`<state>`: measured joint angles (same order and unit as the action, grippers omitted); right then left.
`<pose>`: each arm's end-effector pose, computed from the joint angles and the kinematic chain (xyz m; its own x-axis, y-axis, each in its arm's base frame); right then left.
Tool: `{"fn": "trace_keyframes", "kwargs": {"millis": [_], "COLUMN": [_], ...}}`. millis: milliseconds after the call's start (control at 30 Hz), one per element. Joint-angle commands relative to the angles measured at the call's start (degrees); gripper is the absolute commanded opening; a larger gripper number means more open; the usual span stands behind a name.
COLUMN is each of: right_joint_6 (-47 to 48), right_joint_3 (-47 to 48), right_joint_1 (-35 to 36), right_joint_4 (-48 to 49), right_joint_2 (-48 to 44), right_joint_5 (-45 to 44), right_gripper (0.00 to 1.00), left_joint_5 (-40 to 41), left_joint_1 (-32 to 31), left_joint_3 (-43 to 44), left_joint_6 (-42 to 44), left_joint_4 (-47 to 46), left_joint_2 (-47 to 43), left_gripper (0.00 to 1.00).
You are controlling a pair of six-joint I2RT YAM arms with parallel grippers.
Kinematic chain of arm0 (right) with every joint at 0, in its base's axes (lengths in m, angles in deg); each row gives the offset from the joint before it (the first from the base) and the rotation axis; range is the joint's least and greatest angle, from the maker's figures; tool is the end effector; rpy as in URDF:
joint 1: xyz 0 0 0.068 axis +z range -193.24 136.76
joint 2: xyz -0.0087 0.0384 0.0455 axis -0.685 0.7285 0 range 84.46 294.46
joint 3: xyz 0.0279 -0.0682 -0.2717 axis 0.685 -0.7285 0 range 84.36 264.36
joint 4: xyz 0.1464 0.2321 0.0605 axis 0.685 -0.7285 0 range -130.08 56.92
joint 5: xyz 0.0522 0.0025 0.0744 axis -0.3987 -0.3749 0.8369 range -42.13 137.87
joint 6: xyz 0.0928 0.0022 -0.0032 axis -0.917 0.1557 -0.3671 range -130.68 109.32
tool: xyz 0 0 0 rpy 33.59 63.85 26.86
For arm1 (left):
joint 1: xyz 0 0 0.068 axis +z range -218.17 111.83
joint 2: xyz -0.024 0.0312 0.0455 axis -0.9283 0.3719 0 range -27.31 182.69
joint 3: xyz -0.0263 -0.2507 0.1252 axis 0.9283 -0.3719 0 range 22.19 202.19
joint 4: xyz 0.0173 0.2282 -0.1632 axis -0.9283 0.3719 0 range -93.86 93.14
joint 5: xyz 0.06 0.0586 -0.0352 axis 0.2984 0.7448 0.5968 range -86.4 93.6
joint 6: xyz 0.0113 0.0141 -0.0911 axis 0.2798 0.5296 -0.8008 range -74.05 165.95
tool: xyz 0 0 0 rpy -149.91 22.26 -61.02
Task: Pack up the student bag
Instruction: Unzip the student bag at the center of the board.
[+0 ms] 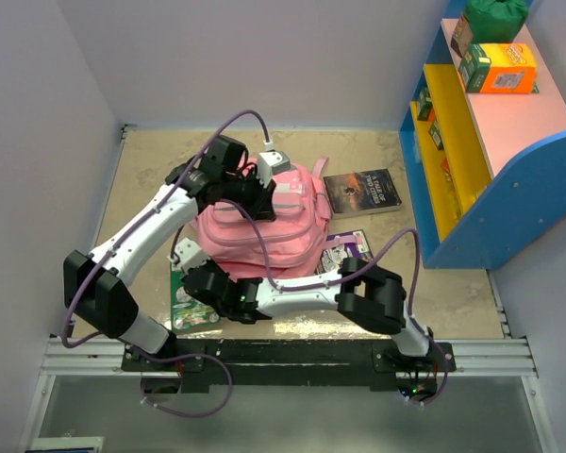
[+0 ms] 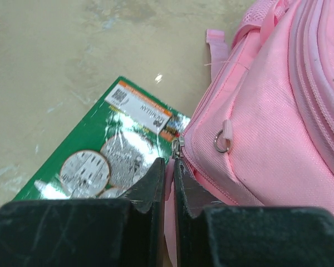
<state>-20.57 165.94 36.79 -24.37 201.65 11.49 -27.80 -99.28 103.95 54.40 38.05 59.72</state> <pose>0.1392 0.5053 0.1865 -0.1977 -0.3255 -0.9247 -0.6774 0.7272 -0.1111 0.2985 -0.2311 0.3148 -0.5118 0.4553 -0.7285 0.8284 0.4861 -0.2781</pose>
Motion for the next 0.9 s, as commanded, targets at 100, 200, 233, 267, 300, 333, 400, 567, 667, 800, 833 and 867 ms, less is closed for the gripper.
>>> {"fn": "trace_keyframes", "kwargs": {"millis": [100, 200, 233, 267, 300, 333, 400, 567, 667, 800, 833, 867], "right_joint_6": [4.27, 3.83, 3.39, 3.04, 2.77, 2.08, 1.37, -3.81, -7.41, -15.91, -18.91, -22.51], "right_joint_3": [11.93, 9.32, 7.56, 5.80, 2.21, 0.35, -5.25, -15.82, -22.24, -27.17, -27.35, -27.18], "right_joint_1": [1.10, 0.22, 0.13, -0.05, -0.22, -0.40, -0.40, -0.66, -1.10, -2.15, -3.38, -4.43], "right_joint_4": [5.70, 7.19, 8.16, 9.12, 10.61, 11.23, 12.81, 13.97, 14.32, 6.61, 3.54, -5.02], "right_joint_2": [8.23, 7.36, 5.09, 3.76, 2.10, 0.43, -4.76, -17.31, -23.13, -33.57, -34.99, -36.05], "right_joint_5": [-2.55, -2.73, -2.73, -2.56, -1.34, -1.06, -0.10, -1.14, -2.99, -10.97, -14.82, -15.90], "right_gripper": [0.17, 0.26, 0.29, 0.33, 0.38, 0.45, 0.50, 0.54, 0.56, 0.57, 0.58, 0.58], "left_joint_5": [-13.69, -13.52, -13.08, -12.38, -10.72, -9.57, -5.63, 2.64, 11.76, 16.71, 17.50, 18.64], "left_joint_1": [-0.26, 0.52, 1.05, 1.14, 1.40, 1.67, 1.84, 2.46, 2.90, 5.61, 6.23, 6.85], "left_joint_3": [5.61, 5.52, 5.78, 6.04, 6.39, 7.09, 8.06, 11.14, 10.18, 6.32, 5.70, 5.26], "left_joint_6": [-8.10, -8.10, -8.01, -8.10, -7.66, -7.13, -4.94, 1.47, 4.98, 7.28, 7.46, 7.63], "left_joint_4": [-16.16, -16.07, -15.72, -15.37, -15.02, -14.15, -12.65, -9.66, -9.13, -10.53, -10.88, -11.15], "left_joint_2": [-1.15, -2.03, -2.21, -2.38, -2.65, -2.82, -3.00, -3.61, -4.14, -4.58, -4.58, -4.58], "left_gripper": [0.00, 0.00, 0.00, 0.00, 0.00, 0.00, 0.00, 0.00, 0.00, 0.00, 0.00, 0.00]}}
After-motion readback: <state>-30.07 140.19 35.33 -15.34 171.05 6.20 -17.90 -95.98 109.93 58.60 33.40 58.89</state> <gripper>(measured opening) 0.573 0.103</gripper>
